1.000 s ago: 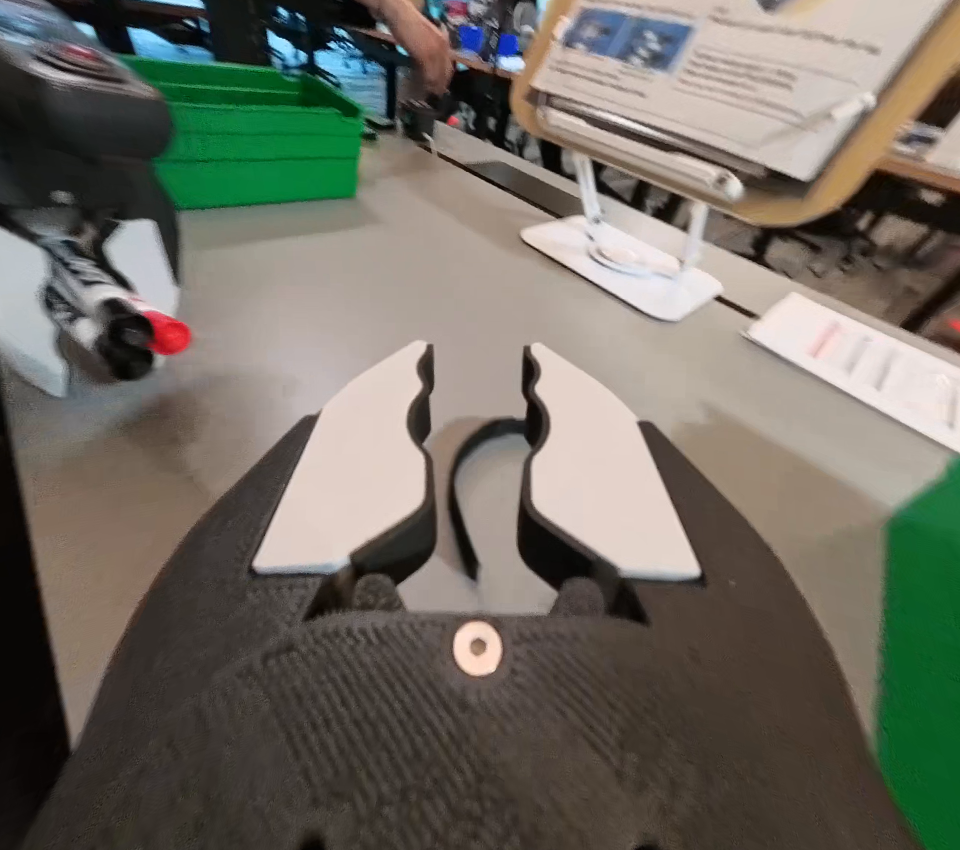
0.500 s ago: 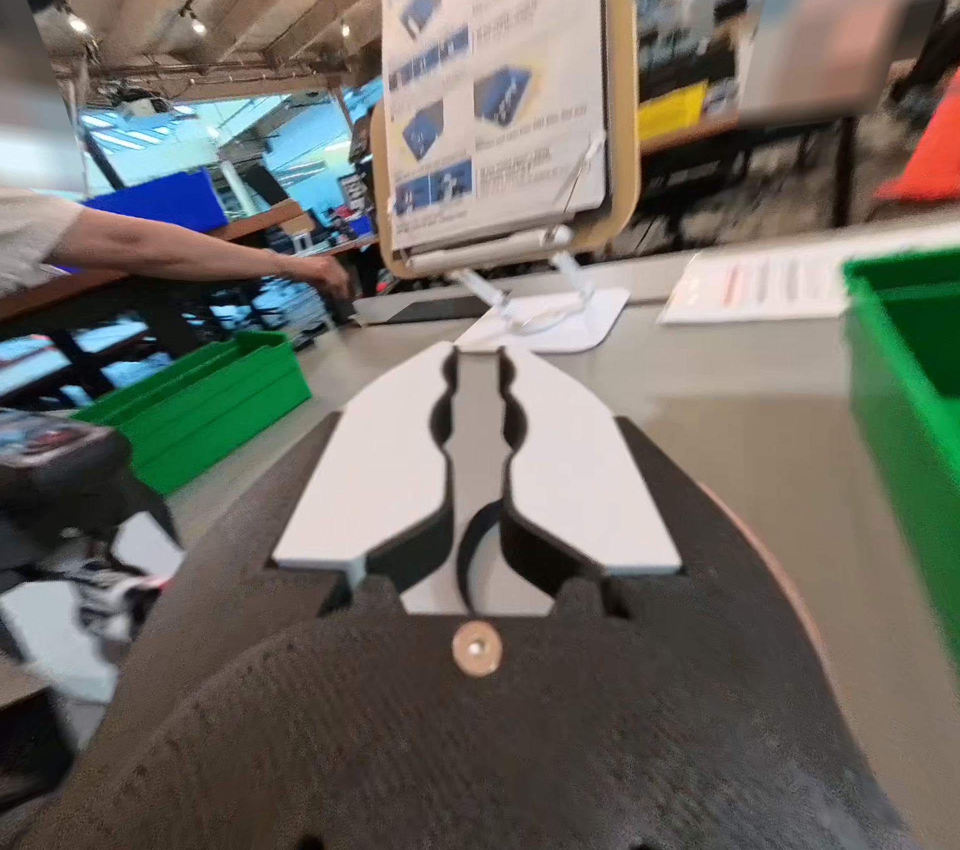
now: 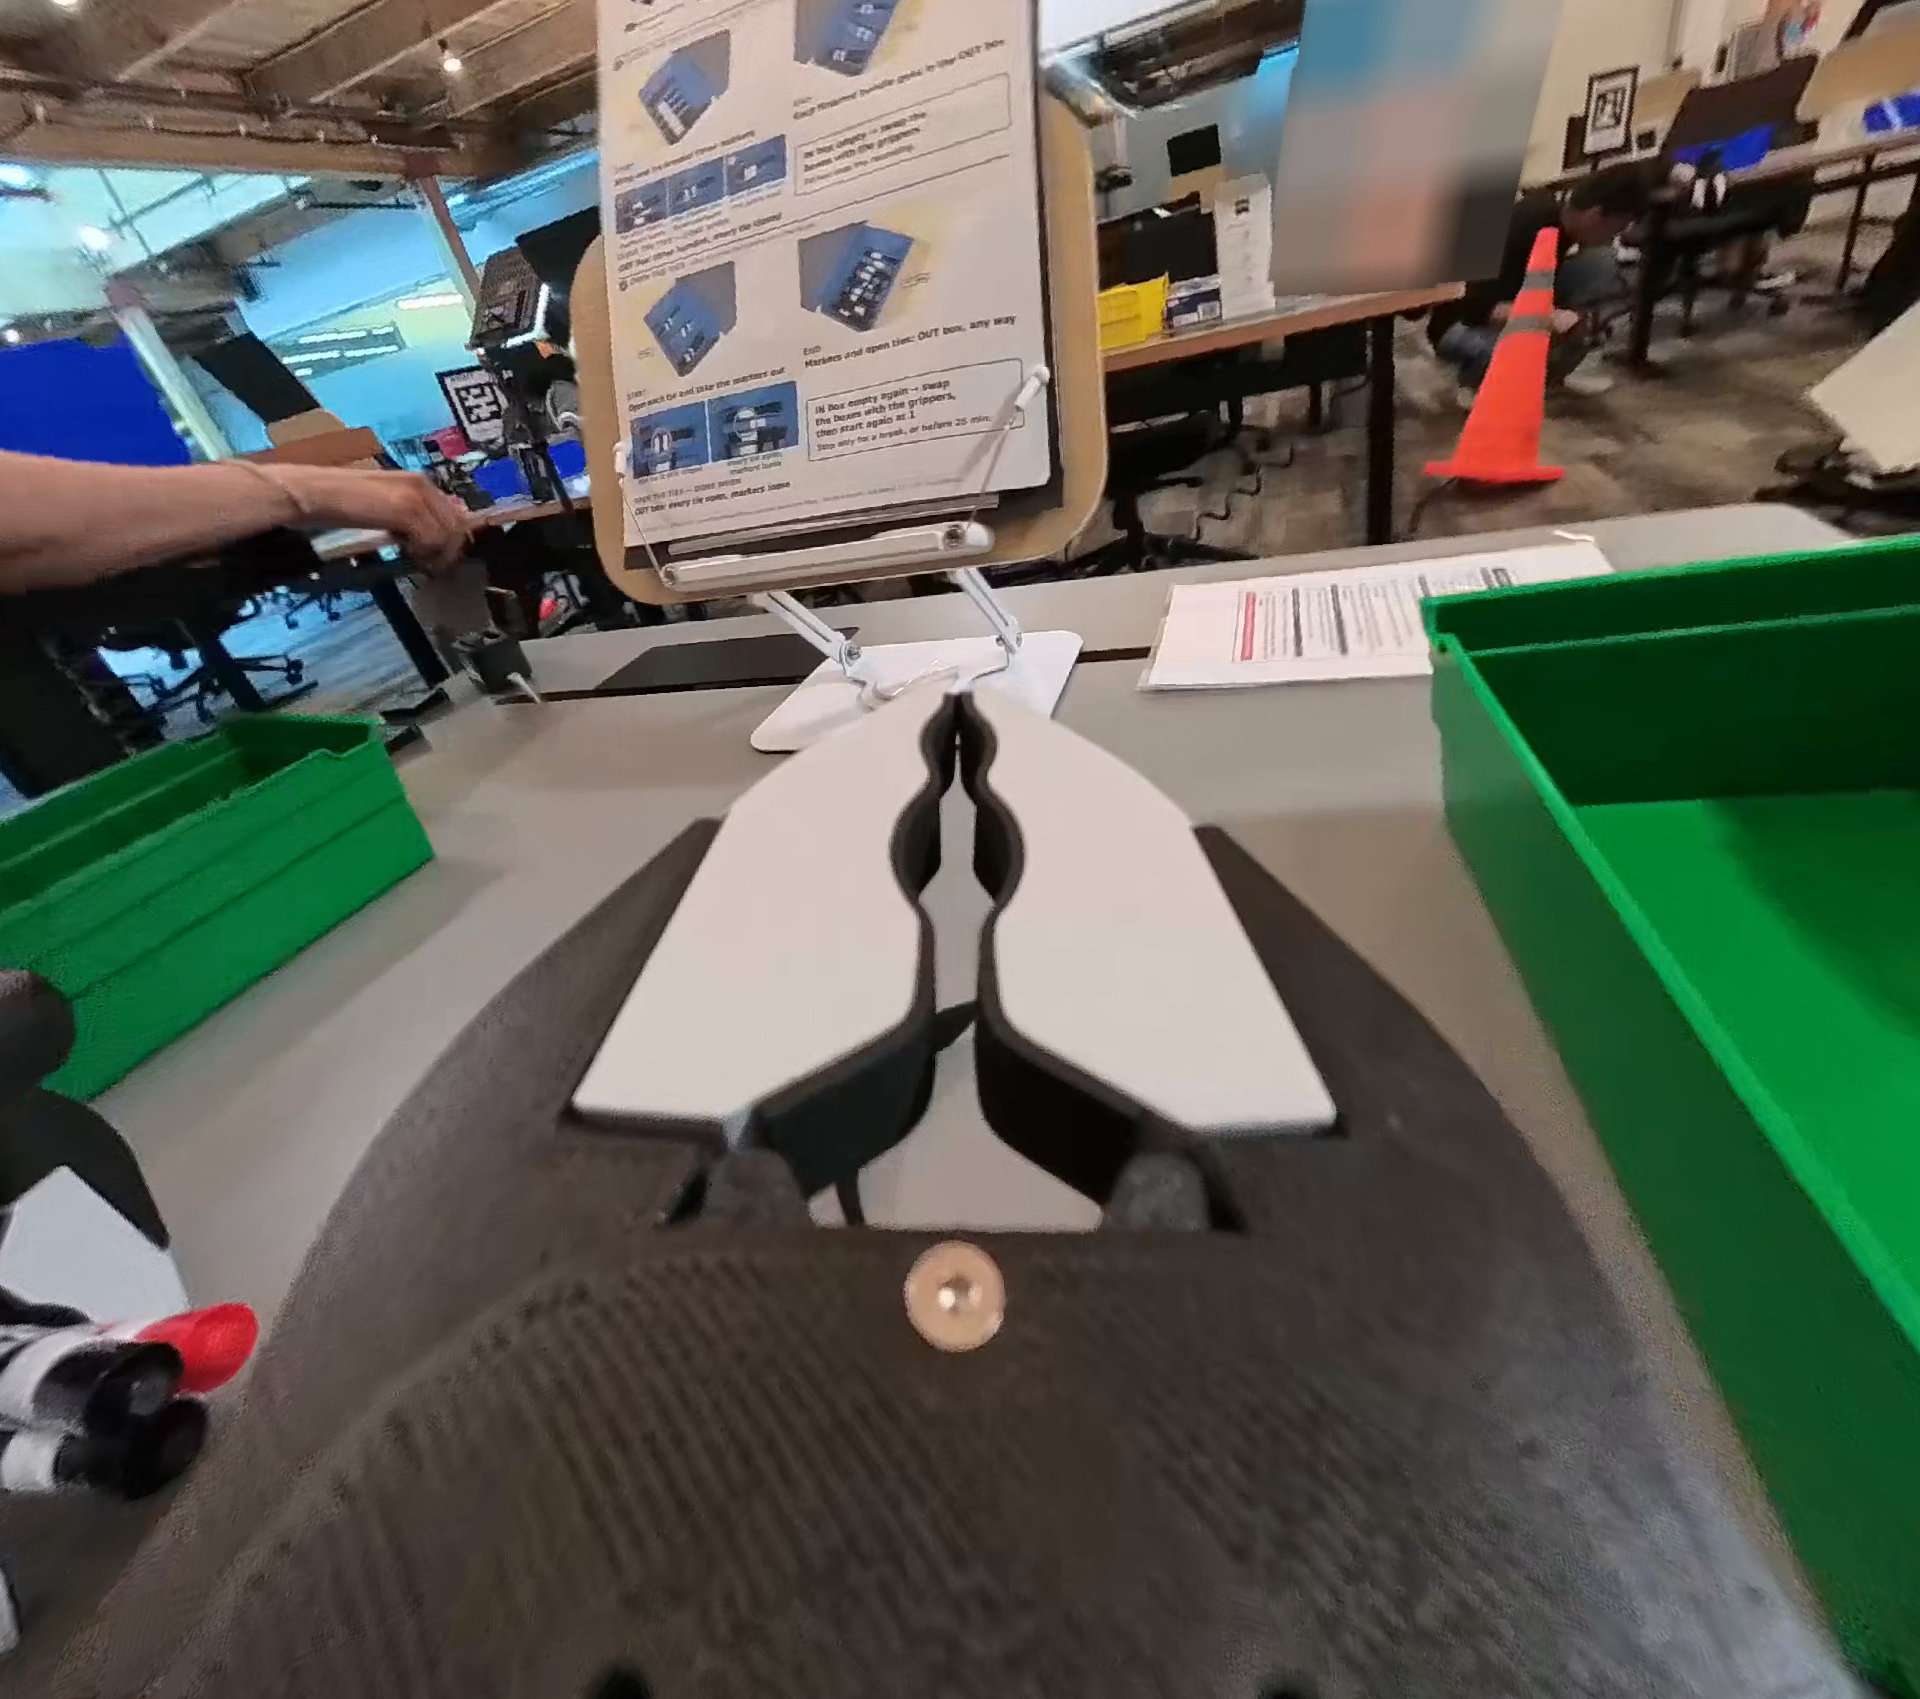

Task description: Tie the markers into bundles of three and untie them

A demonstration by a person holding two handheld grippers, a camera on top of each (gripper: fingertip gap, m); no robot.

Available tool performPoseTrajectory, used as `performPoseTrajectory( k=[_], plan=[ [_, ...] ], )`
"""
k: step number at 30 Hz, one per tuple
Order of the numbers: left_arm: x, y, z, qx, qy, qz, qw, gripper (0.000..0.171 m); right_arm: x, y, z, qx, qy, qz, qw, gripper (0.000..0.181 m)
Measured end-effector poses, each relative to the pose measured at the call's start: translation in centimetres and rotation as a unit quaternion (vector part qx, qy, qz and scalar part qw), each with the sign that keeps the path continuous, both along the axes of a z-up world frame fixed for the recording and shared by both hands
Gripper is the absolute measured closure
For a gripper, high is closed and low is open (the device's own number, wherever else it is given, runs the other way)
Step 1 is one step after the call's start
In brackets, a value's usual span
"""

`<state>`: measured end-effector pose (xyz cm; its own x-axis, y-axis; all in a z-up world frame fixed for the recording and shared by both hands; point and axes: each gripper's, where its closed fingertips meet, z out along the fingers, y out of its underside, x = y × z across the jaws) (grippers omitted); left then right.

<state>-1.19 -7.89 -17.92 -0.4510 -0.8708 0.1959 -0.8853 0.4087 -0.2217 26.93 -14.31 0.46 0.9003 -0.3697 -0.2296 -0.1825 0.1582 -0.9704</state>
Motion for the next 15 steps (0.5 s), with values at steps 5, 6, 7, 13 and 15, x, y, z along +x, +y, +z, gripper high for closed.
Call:
performPoseTrajectory(
  k=[5, 6, 7, 13, 15],
  plan=[
    [0.0, 0.0, 0.1, -0.004, 0.0, 0.004, 1.0, 0.128, -2.6, 0.8, -0.3, 0.004, -0.02, 0.135, 0.991, 0.181],
    [0.0, 0.0, 0.1, -0.004, -0.001, 0.004, 1.0, 0.128, -2.8, 0.9, -0.3, 0.007, -0.01, 0.143, 0.99, 0.181],
    [0.0, 0.0, 0.1, -0.005, -0.001, 0.004, 1.0, 0.128, -3.0, 1.0, -0.3, 0.01, -0.007, 0.153, 0.988, 0.181],
    [0.0, 0.0, 0.0, -0.004, 0.001, 0.005, 1.0, 0.128, -1.7, 0.5, 0.6, 0.029, -0.093, 0.066, 0.993, 0.181],
    [0.0, 0.0, 0.1, -0.004, 0.0, 0.005, 1.0, 0.128, -1.4, 0.3, 0.8, 0.033, -0.07, 0.059, 0.995, 0.181]
  ],
)
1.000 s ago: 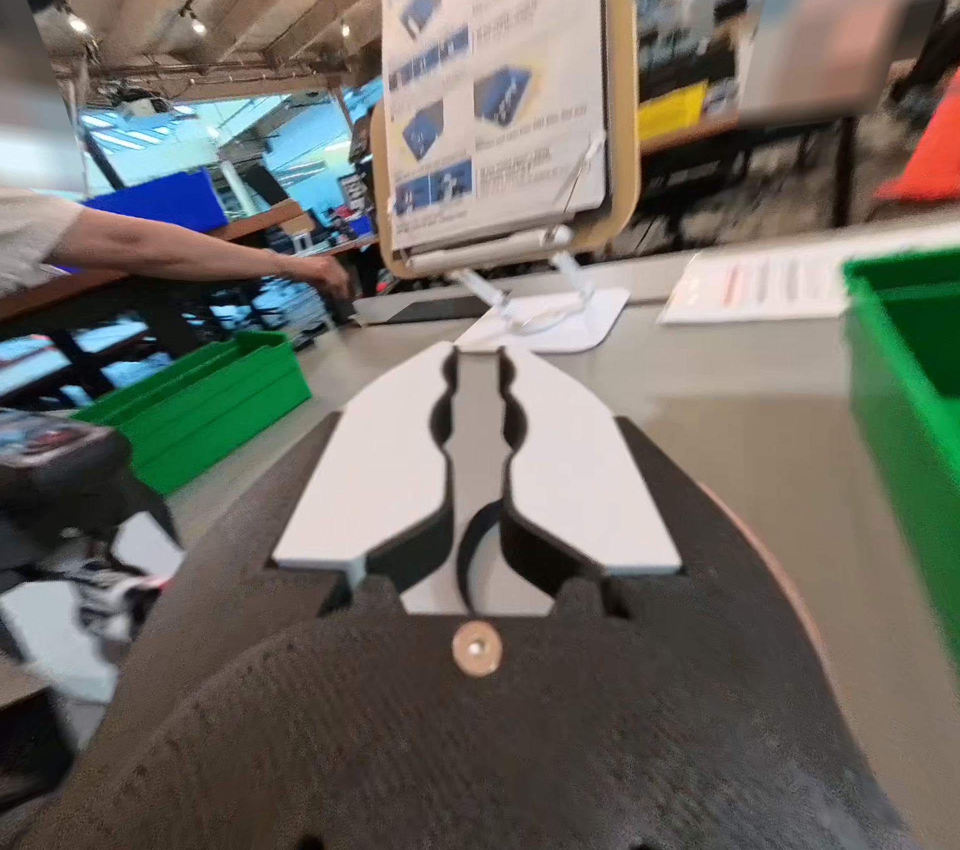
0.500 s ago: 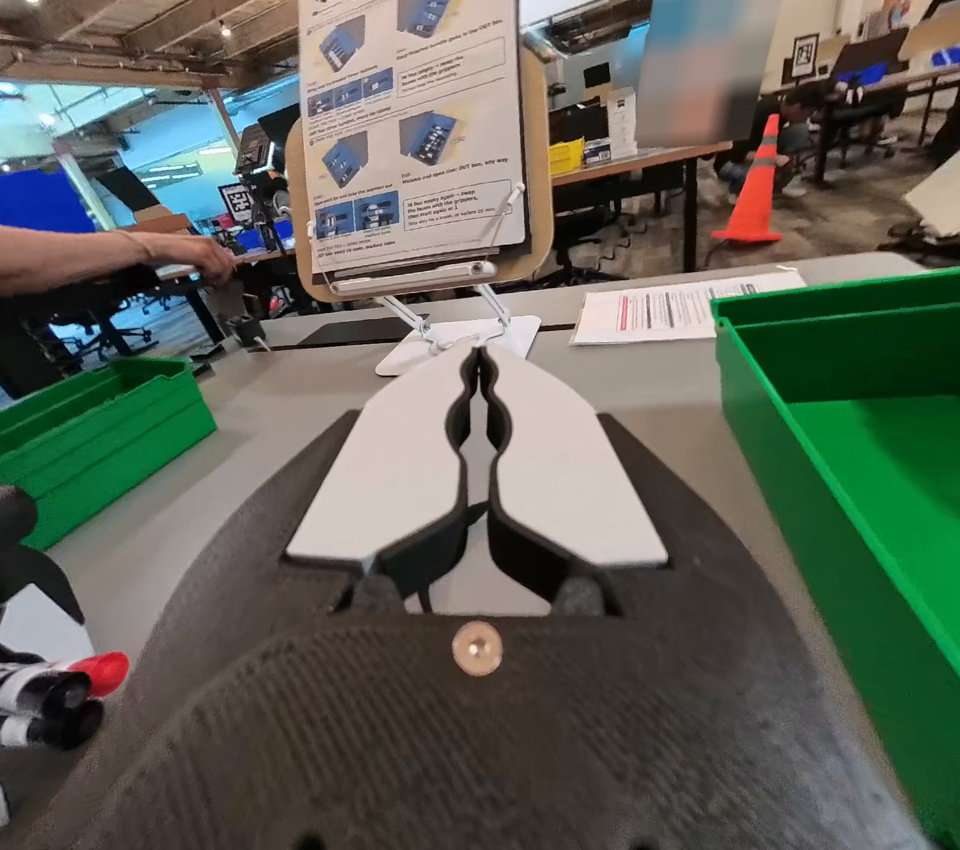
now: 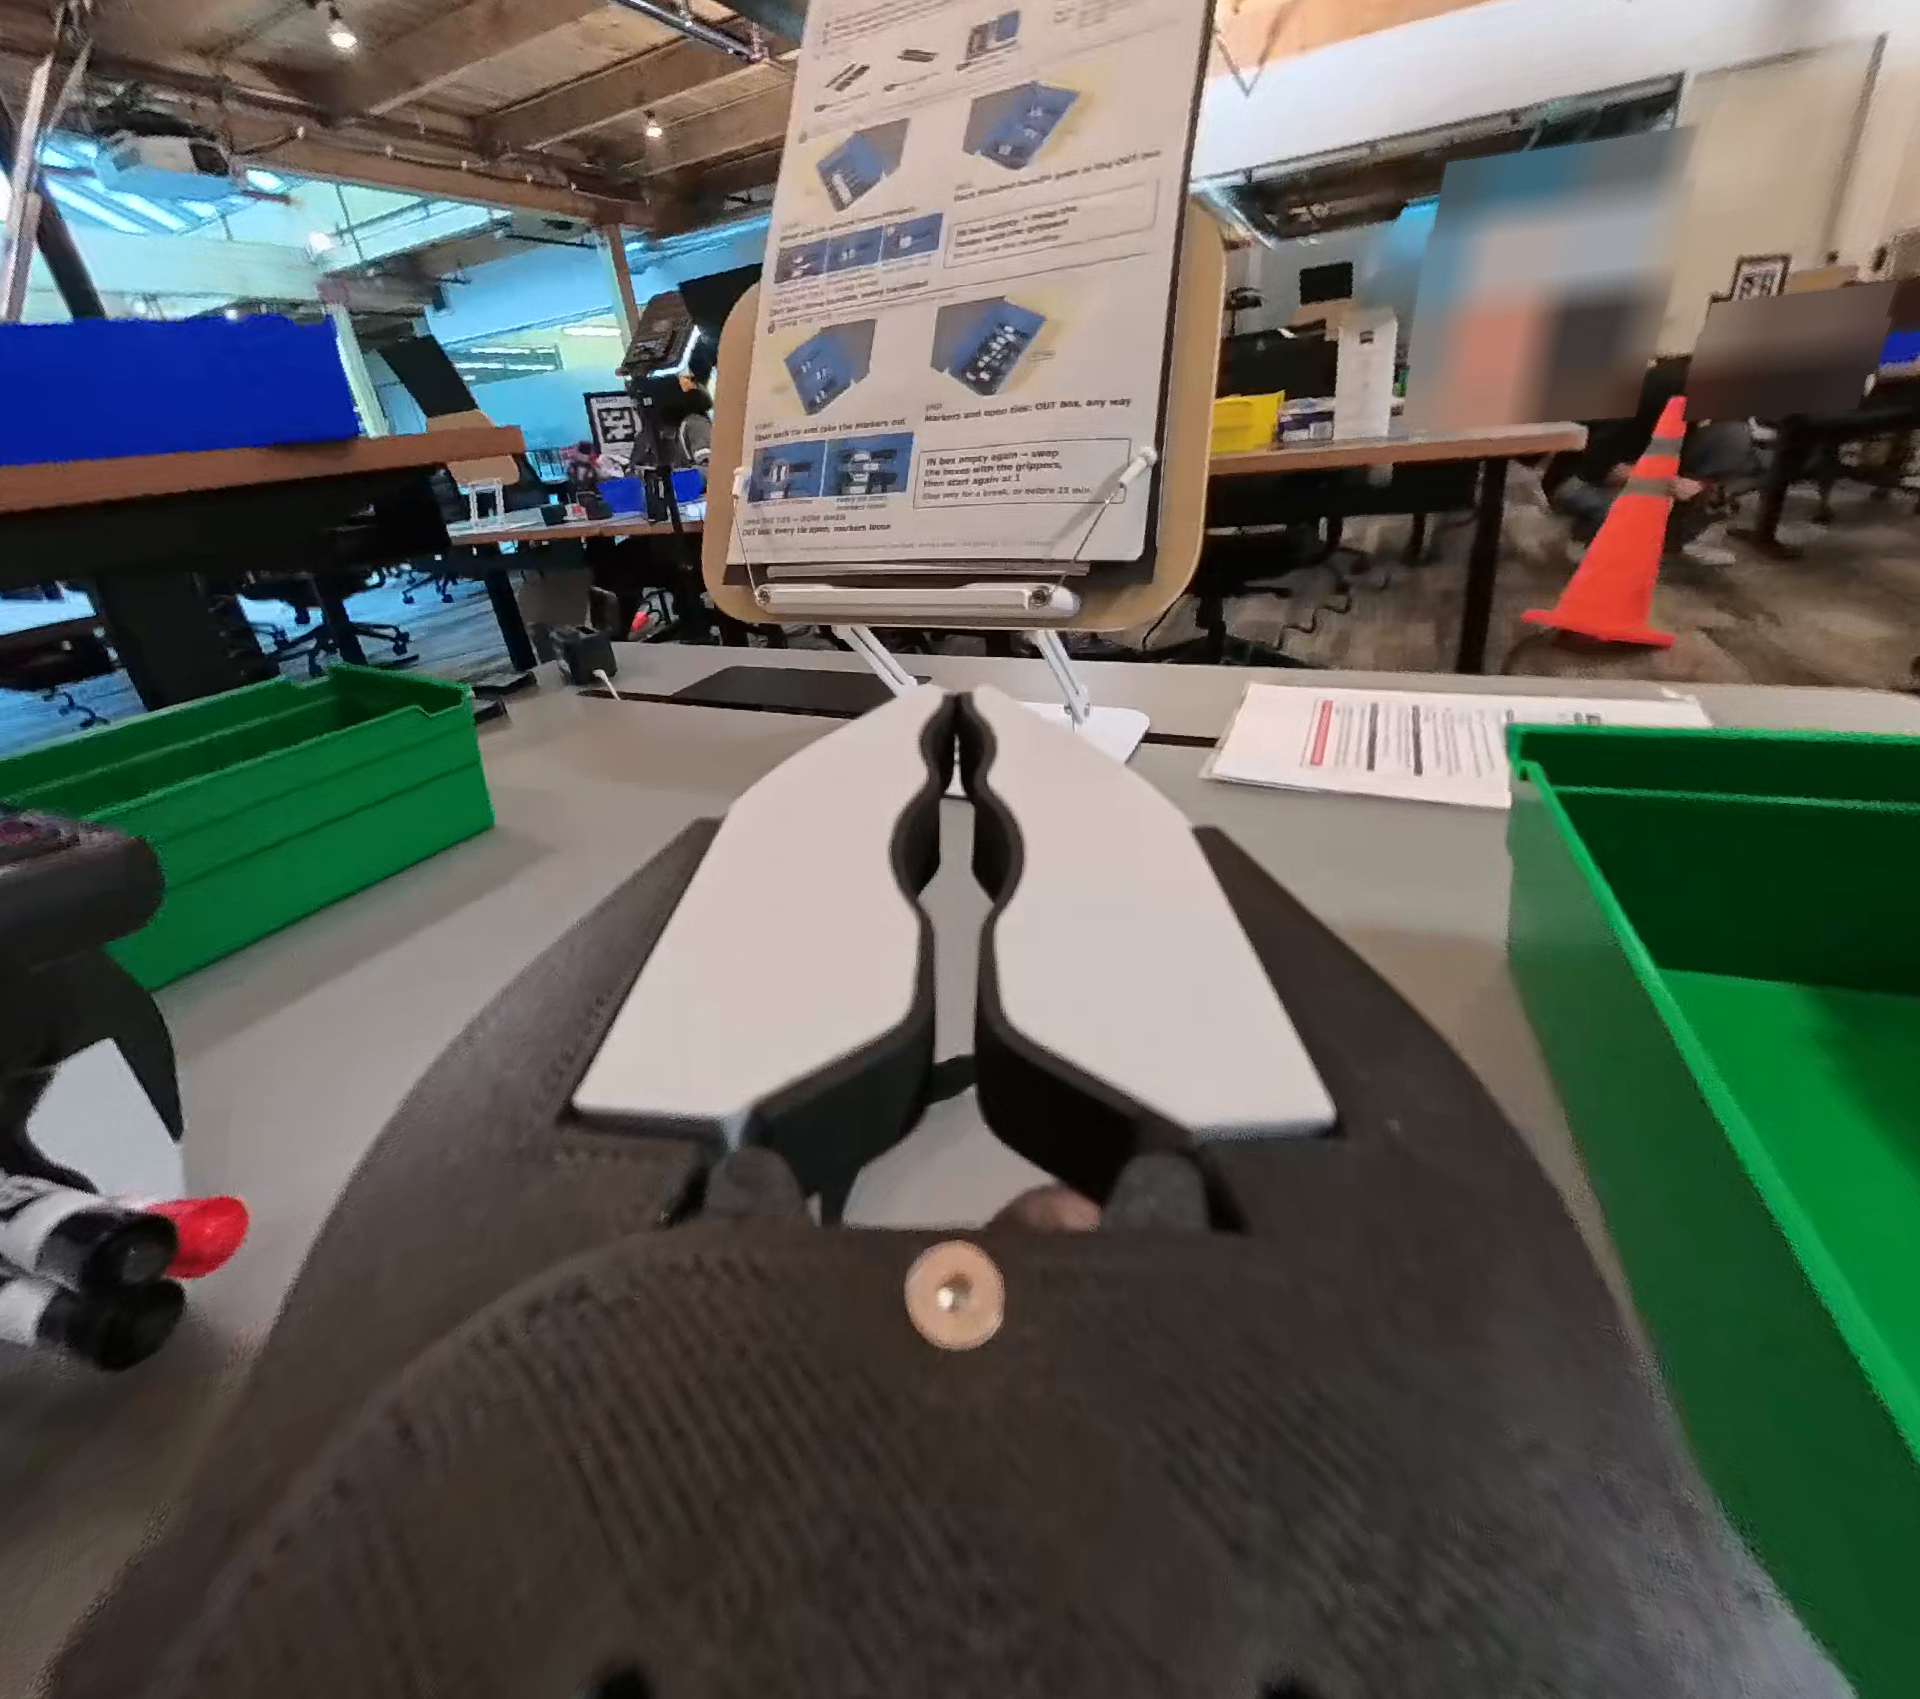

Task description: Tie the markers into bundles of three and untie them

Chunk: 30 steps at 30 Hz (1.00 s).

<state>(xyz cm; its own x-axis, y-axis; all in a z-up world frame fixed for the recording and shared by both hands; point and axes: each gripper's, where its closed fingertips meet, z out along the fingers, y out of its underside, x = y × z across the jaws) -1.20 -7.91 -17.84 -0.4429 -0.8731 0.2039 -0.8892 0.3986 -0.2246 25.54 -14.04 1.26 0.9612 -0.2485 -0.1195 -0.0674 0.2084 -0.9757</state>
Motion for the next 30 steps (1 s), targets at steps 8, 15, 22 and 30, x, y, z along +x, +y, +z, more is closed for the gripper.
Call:
performPoseTrajectory(
  k=[8, 15, 22, 30],
  plan=[
    [0.0, 0.0, 0.0, 0.0, -0.001, 0.003, 1.0, 0.128, -2.2, 0.0, 0.3, -0.01, 0.002, 0.064, 0.998, 0.181],
    [0.0, 0.0, 0.1, 0.0, -0.002, 0.003, 1.0, 0.128, -2.7, 2.7, -5.8, -0.187, -0.008, 0.06, 0.981, 0.181],
    [-0.1, 0.1, 0.0, 0.001, 0.001, 0.004, 1.0, 0.128, -4.4, 3.7, -13.5, -0.373, 0.002, 0.106, 0.922, 0.162],
    [-0.1, 0.2, 0.1, 0.001, 0.001, 0.005, 1.0, 0.128, -5.6, 4.5, -18.6, -0.49, -0.051, 0.096, 0.865, 0.172]
  ],
)
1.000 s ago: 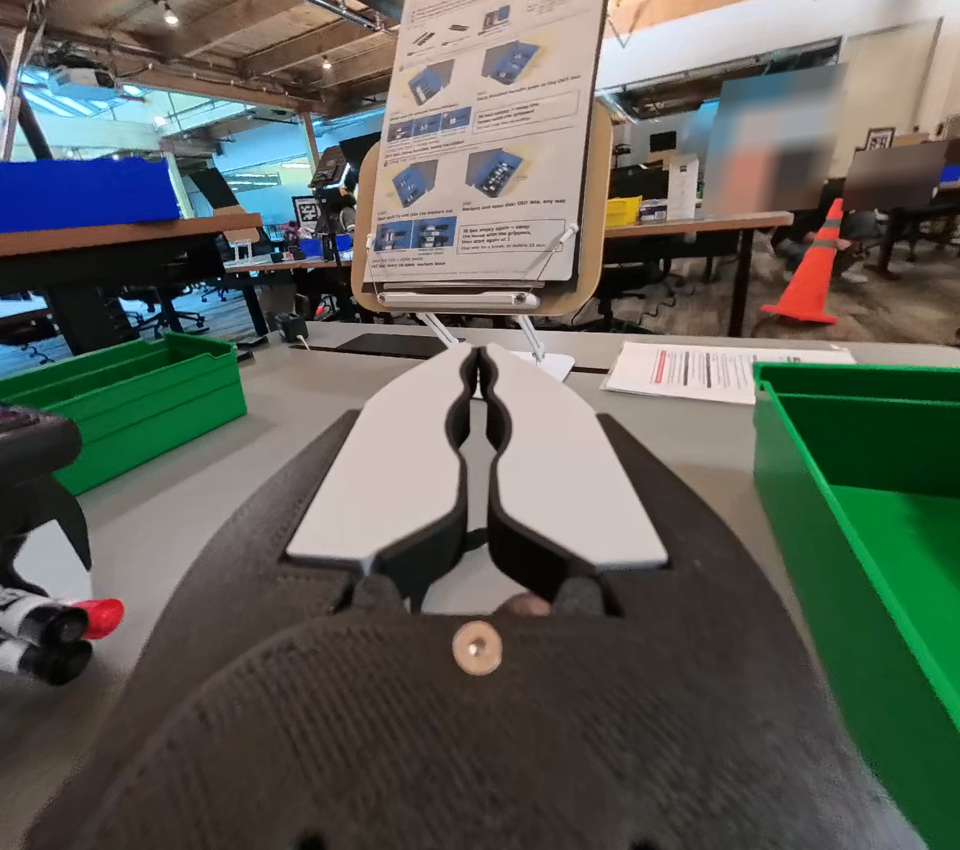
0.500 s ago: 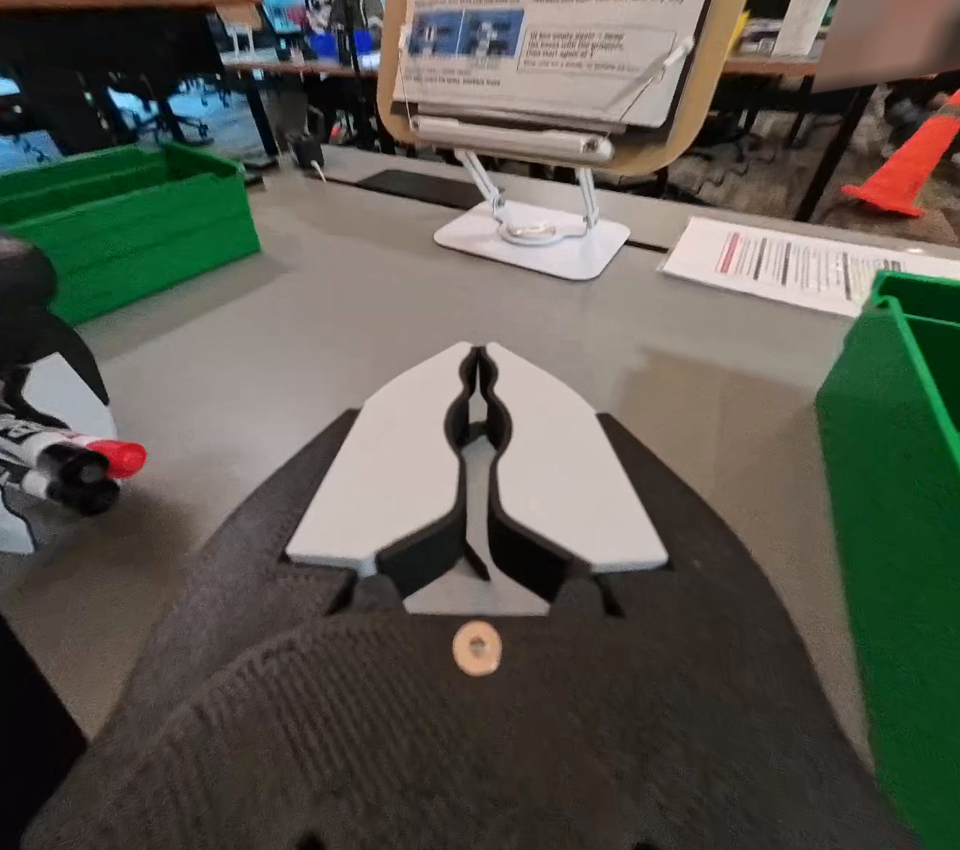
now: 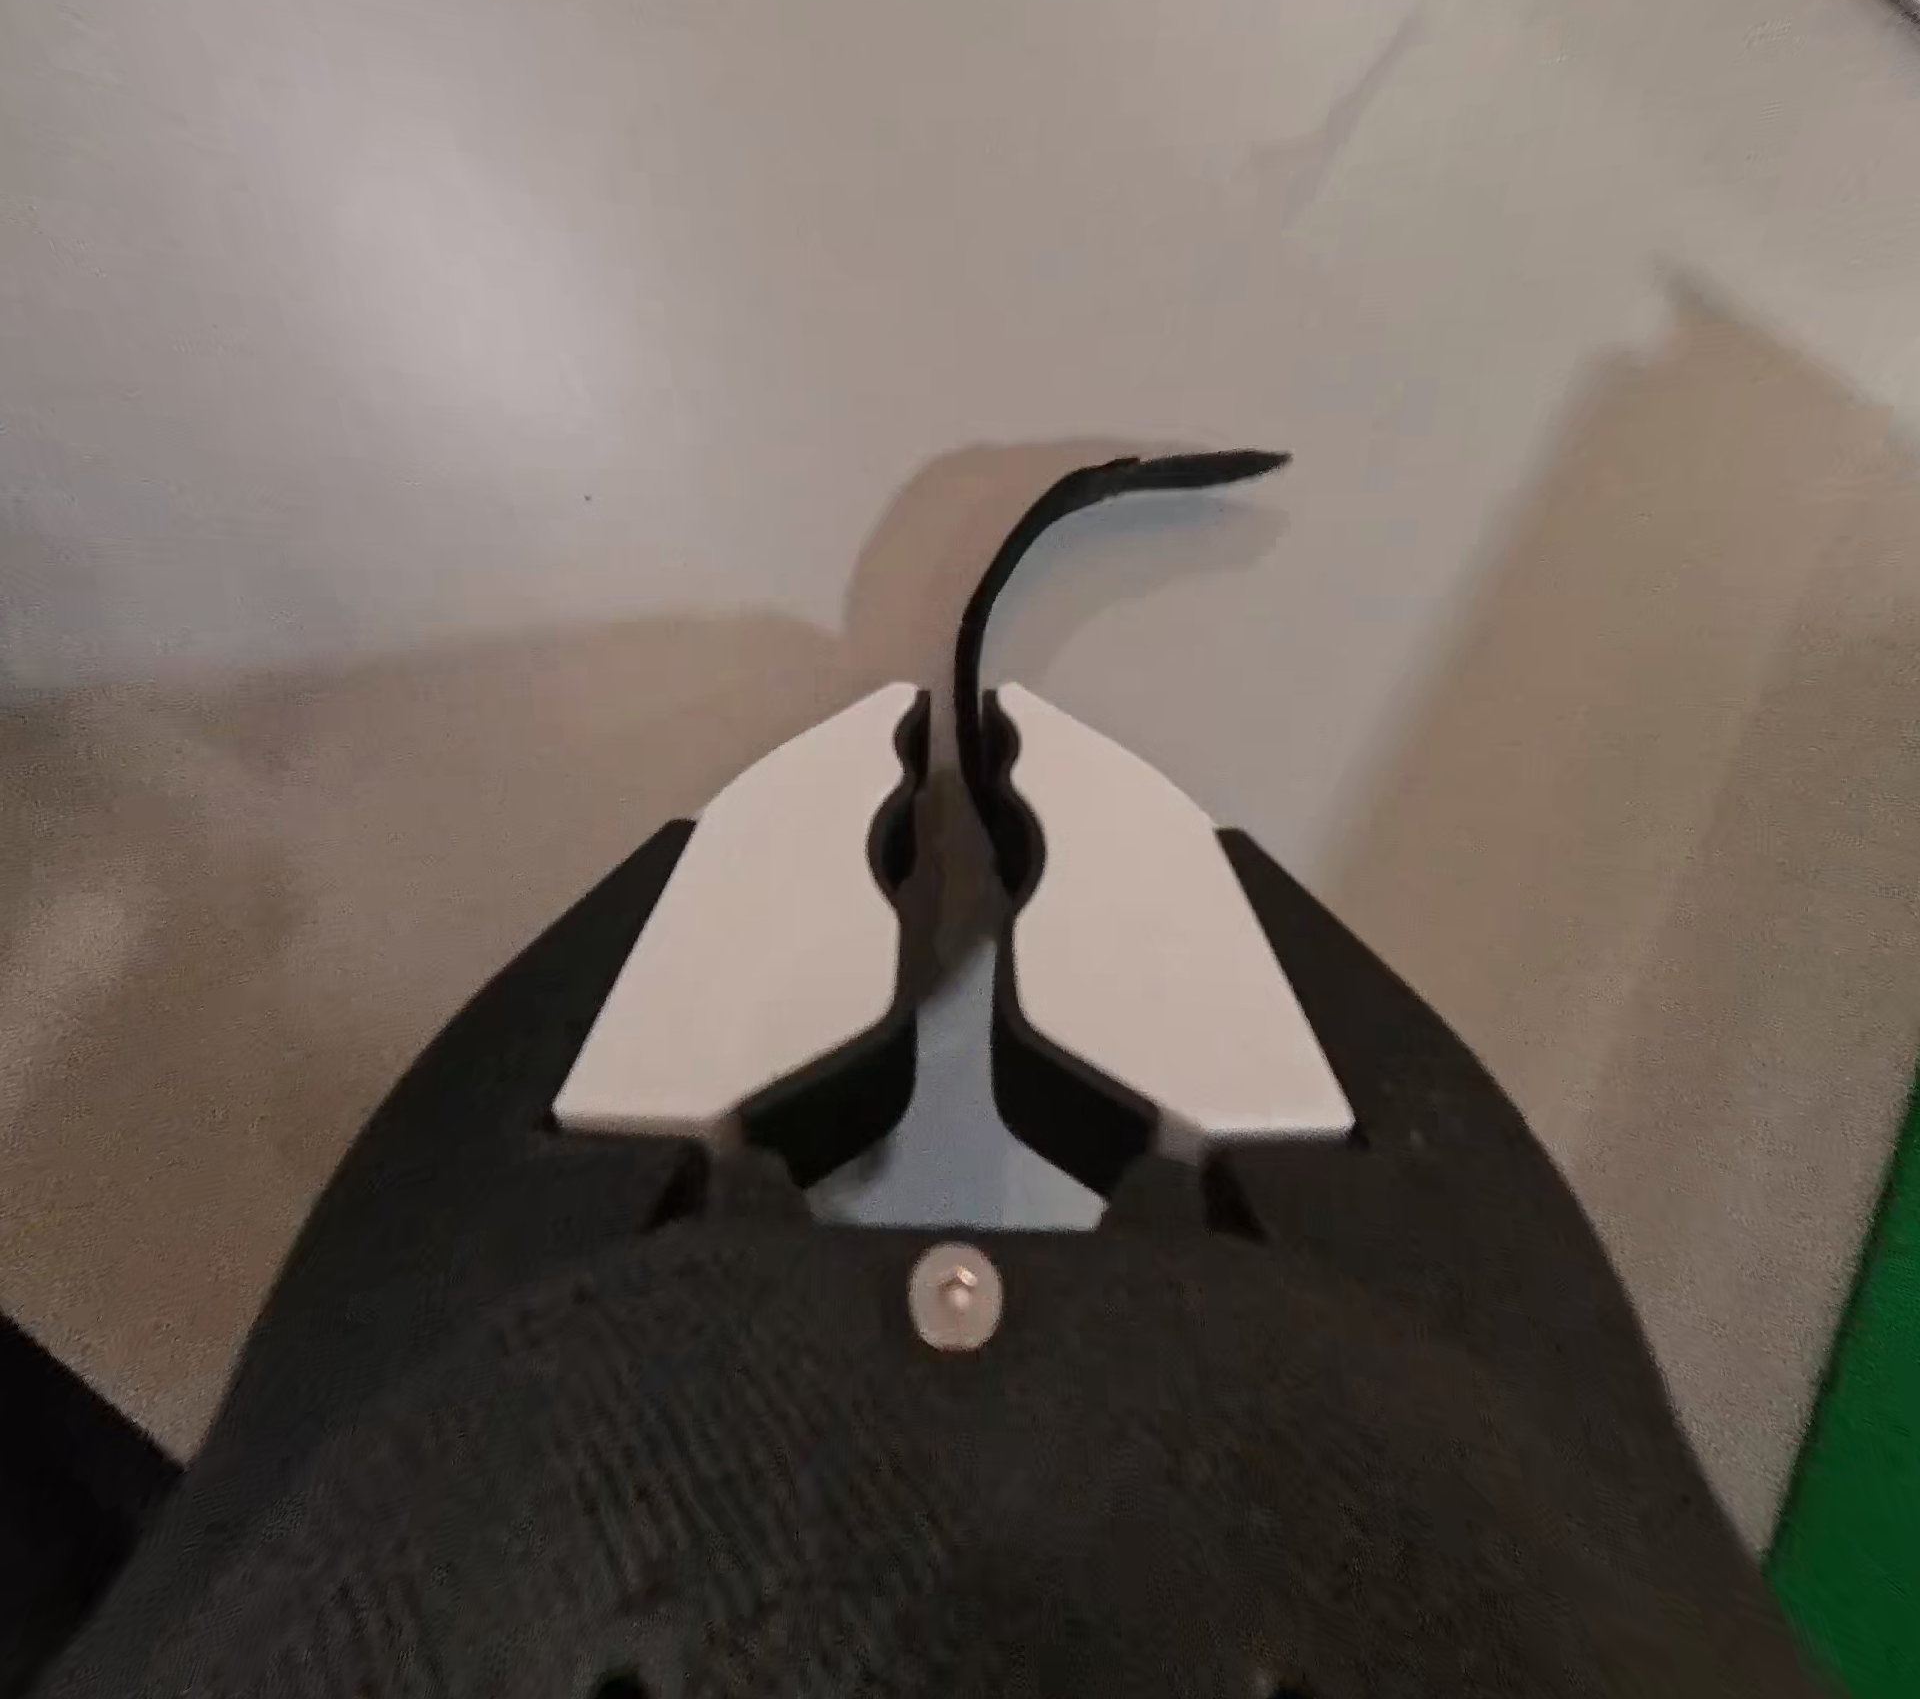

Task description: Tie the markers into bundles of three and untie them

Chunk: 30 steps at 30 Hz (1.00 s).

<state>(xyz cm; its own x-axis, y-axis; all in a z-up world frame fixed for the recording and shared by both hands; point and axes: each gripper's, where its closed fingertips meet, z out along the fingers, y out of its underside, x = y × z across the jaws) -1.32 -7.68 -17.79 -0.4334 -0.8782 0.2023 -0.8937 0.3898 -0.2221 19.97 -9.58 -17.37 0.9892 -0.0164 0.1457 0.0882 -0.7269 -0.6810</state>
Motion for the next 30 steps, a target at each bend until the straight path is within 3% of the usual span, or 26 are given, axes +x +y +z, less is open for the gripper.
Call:
performPoseTrajectory(
  k=[4, 8, 12, 14, 18, 22, 27, 30],
  plan=[
    [0.0, -0.1, 0.1, 0.001, -0.001, 0.0, 1.0, 0.128, -0.6, -0.3, -0.8, -0.021, -0.005, 0.027, 0.999, 0.176],
    [0.0, 0.0, 0.2, 0.001, -0.002, 0.0, 1.0, 0.128, -3.1, -0.8, 1.0, 0.017, -0.015, 0.152, 0.988, 0.178],
    [0.0, -0.1, 0.2, 0.0, -0.003, -0.001, 1.0, 0.128, -5.5, -2.6, 1.6, 0.054, -0.028, 0.279, 0.958, 0.177],
    [0.0, -0.1, 0.2, -0.002, -0.002, -0.001, 1.0, 0.128, -5.4, -3.0, 1.5, 0.047, -0.025, 0.282, 0.958, 0.163],
    [0.0, 0.0, 0.2, -0.003, -0.002, 0.001, 1.0, 0.128, -3.5, -2.5, 2.3, 0.052, -0.023, 0.226, 0.973, 0.146],
    [-0.1, 0.2, 0.2, -0.003, -0.003, 0.003, 1.0, 0.128, -2.9, -2.2, 3.3, 0.063, -0.036, 0.187, 0.98, 0.149],
    [-0.1, 0.3, 0.2, -0.004, -0.003, 0.005, 1.0, 0.128, -8.0, -3.8, 2.6, 0.034, 0.041, 0.296, 0.954, 0.173],
    [-0.2, 0.4, 0.2, -0.005, -0.003, 0.006, 1.0, 0.128, -8.6, -4.4, 0.8, -0.015, 0.058, 0.302, 0.951, 0.174]
  ],
)
